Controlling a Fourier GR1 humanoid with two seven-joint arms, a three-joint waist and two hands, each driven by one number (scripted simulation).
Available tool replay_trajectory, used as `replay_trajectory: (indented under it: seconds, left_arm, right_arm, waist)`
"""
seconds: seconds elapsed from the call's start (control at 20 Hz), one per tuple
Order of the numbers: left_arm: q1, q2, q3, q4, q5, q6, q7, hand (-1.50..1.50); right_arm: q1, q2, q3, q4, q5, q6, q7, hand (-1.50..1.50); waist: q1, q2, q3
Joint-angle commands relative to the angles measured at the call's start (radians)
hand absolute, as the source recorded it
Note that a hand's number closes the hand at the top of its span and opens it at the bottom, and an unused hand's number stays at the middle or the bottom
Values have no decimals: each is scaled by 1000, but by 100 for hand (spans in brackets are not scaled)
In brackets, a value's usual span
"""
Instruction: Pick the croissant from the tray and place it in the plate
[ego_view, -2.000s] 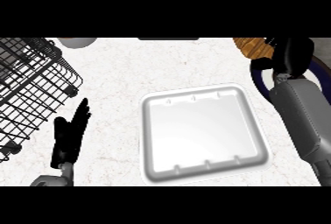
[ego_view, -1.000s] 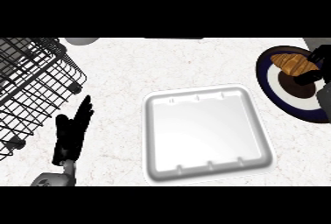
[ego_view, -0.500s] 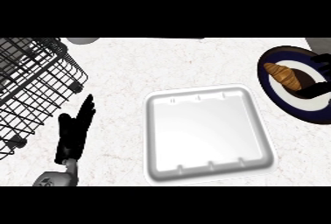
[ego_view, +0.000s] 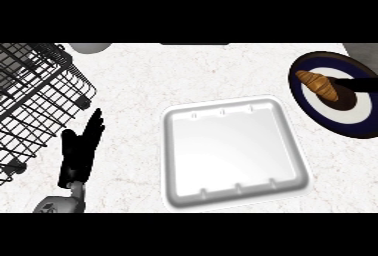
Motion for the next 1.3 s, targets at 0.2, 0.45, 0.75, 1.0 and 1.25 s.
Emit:
replay_trajectory:
  seconds: [0.2,0.45,0.75,1.0,1.25]
  left_arm:
    - [-2,-36,-23,-25,-31,28,22,0]
    - [-5,-36,-31,-80,-41,23,97,0]
    - [27,-19,2,-38,-33,-16,4,0]
    - [45,-61,-24,-50,-53,10,22,0]
    - [59,-53,-10,-41,-63,-2,-40,0]
  right_arm:
    - [98,-69,-114,22,-168,195,-195,-150]
    - [135,-39,-104,52,-185,200,-309,-150]
    - [126,-28,-78,71,-195,181,-336,-150]
    - [117,-54,-63,112,-180,102,-294,-150]
    - [138,-25,-53,119,-182,27,-309,-150]
  waist:
    - [5,0,-1]
    - [10,1,-1]
    - [12,1,-1]
    - [18,4,-1]
    - [17,4,-1]
